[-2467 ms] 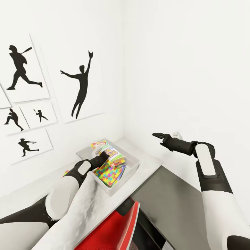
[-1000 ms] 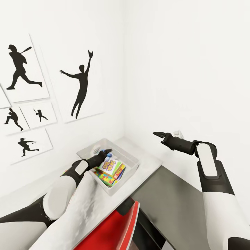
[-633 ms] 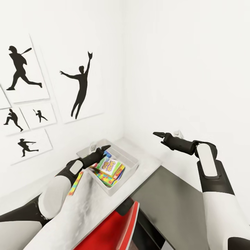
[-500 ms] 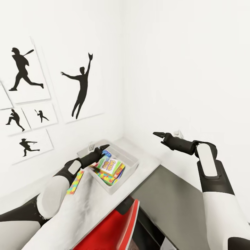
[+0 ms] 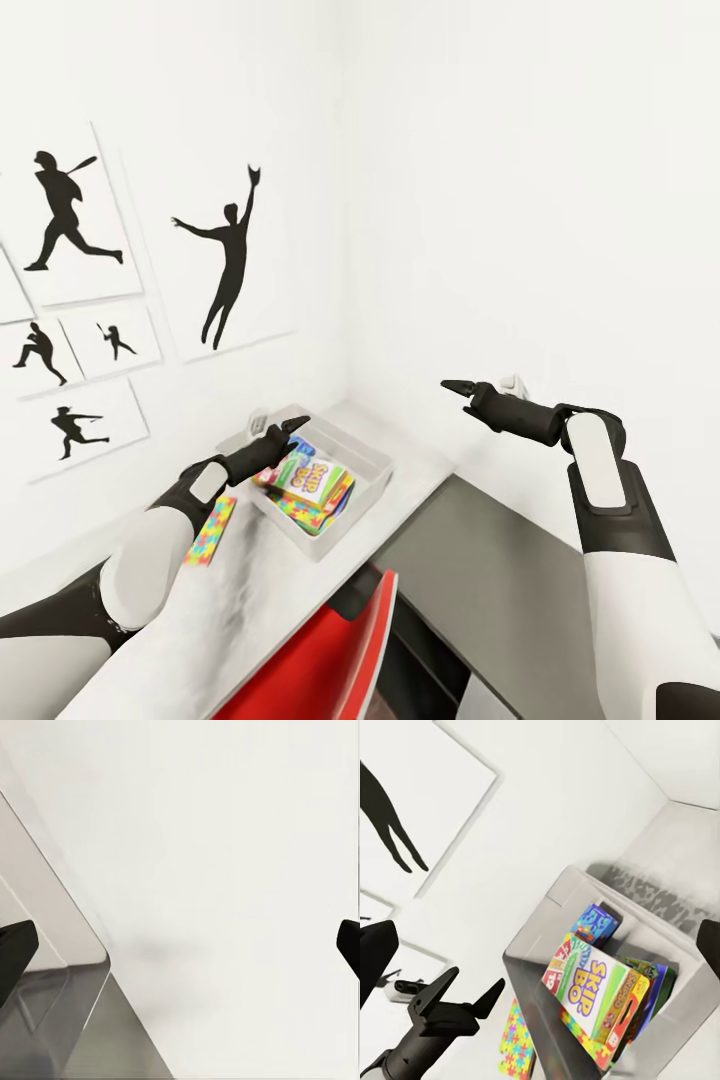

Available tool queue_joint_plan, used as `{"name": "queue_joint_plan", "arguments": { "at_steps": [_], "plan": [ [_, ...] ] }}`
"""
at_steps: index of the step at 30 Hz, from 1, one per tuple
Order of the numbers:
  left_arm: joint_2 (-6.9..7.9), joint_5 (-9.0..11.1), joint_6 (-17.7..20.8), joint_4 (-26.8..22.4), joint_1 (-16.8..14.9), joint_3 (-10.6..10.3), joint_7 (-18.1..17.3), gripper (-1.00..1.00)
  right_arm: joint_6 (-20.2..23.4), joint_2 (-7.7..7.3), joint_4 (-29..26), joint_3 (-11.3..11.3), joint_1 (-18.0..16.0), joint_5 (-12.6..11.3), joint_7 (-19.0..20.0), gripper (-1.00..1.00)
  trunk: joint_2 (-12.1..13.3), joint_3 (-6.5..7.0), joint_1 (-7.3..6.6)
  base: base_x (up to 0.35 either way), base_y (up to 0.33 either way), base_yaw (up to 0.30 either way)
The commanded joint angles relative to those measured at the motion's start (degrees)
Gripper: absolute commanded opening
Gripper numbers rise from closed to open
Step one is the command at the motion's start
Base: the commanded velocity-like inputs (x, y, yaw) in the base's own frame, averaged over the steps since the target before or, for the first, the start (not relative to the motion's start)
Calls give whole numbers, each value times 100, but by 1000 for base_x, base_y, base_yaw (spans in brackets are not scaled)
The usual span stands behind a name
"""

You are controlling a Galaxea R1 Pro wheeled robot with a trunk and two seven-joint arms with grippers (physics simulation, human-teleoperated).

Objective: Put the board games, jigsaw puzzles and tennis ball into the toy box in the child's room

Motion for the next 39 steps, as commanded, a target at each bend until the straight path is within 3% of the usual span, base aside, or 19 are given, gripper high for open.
{"name": "queue_joint_plan", "arguments": {
  "at_steps": [1,16,39],
  "plan": [
    [-1,25,44,-5,-4,12,-2,100,28,1,-1,-7,-7,20,20,100,-13,-4,4,-39,137,-99],
    [0,25,44,-5,-3,20,-2,100,28,1,-1,-7,-14,21,20,100,-13,121,4,-46,115,-112],
    [62,25,44,-5,-3,12,-2,100,28,1,-1,-7,-16,21,20,100,-13,130,4,-20,13,-8]
  ]
}}
